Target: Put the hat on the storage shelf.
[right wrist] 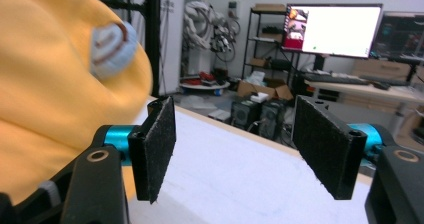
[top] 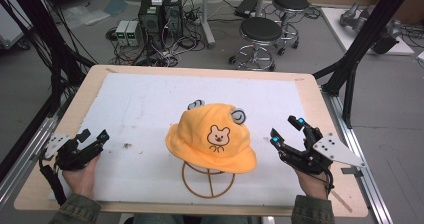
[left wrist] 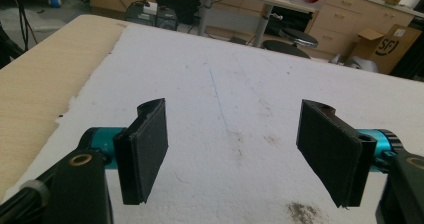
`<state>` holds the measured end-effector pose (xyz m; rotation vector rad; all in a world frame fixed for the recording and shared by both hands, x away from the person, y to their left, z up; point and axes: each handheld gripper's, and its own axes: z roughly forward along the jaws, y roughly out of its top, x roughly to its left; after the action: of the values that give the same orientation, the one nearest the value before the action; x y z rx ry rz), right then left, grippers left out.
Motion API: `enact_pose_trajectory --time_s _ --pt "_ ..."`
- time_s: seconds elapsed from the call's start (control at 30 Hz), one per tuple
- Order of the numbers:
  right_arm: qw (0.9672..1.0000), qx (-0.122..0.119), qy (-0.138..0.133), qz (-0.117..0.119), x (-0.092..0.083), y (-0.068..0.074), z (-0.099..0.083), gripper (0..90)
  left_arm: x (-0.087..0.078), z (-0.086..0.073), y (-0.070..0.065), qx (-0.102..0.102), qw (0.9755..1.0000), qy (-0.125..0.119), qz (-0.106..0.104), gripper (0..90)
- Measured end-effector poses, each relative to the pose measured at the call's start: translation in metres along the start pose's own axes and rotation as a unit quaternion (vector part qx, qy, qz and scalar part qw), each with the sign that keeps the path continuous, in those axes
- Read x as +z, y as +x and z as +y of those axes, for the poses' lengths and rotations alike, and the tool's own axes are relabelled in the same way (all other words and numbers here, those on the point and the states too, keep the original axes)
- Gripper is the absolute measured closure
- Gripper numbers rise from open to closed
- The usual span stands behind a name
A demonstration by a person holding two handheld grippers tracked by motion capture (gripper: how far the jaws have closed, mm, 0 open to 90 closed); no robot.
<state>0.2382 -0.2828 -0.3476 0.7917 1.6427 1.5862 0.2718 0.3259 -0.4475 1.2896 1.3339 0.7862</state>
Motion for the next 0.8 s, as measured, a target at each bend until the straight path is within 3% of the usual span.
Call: enact_pose_trajectory --time_s 0.4,0.73,0.8 --pt "0.9985 0.016 0.030 -0.043 -0.001 -0.006 -0.027 30.5 0.000 0.001 0.000 0.003 1.0000 -0.003 0.001 28.8" --pt "0.9940 0.027 0.039 -0.098 -0.014 -0.012 -0.045 29.7 0.001 0.002 -0.003 0.009 0.9999 -0.006 -0.002 28.8" --pt "0.9937 0.029 0.041 -0.100 -0.013 -0.012 -0.046 29.6 0.001 0.002 -0.003 0.009 0.9999 -0.006 -0.002 28.8"
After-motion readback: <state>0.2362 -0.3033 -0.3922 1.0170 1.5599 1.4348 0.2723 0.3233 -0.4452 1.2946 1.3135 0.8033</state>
